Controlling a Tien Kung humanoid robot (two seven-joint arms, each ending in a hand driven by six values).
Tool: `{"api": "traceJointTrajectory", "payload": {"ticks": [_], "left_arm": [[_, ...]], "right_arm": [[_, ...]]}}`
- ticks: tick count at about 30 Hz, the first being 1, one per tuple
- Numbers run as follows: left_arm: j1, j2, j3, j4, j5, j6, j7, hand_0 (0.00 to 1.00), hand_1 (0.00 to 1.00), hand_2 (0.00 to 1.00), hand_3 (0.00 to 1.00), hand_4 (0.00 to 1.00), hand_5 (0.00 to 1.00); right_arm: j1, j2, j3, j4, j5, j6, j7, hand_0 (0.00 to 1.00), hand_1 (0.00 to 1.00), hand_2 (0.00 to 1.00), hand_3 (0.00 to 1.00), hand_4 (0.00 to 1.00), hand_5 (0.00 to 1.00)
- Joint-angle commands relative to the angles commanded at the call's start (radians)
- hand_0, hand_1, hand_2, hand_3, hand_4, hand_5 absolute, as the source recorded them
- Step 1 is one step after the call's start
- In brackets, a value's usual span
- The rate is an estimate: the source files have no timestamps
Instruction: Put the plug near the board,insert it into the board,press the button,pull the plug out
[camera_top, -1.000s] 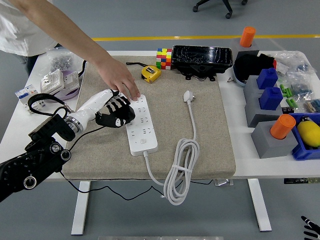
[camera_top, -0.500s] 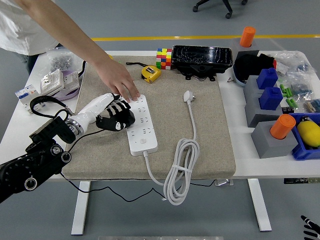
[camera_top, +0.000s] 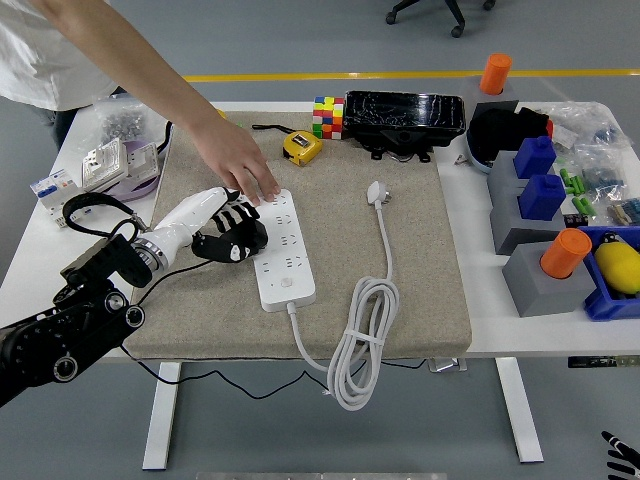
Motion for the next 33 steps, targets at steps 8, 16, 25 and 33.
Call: {"api": "traceJointTrajectory", "payload": {"ticks": [8,16,25,33], "left_arm": [[0.007,0.008,-0.005,-0.004,0.021,-0.015,-0.005,0.378,0.407,0.520,0.565,0.787,0.002],[0.005,0.012,-0.008,-0.006,0.050,-0.023,-0.003,0.378,0.406,0.520,0.564,0.784,0.002],[0.006,0.010,-0.011,0.002,0.090,-0.018,0.003,0.376,0.403,0.519,0.563,0.781,0.002],[0.005,0.011,-0.009,0.004,0.076,-0.039,-0.001,0.497,0.521,0.589,0.590,0.965,0.002]], "right_arm": [[-0.001,0.001,0.000,0.001,-0.001,0.000,0.000,0.659,0.663,0.661,0.557,0.911,0.507],[0.001,0.002,0.002,0.001,0.000,-0.001,0.001,0.657,0.663,0.662,0.557,0.911,0.507],[0.000,0.002,0.001,0.002,0.000,0.000,0.000,0.657,0.663,0.662,0.557,0.911,0.507],[0.000,0.002,0.001,0.002,0.000,-0.001,0.000,0.659,0.662,0.662,0.557,0.911,0.508]]}}
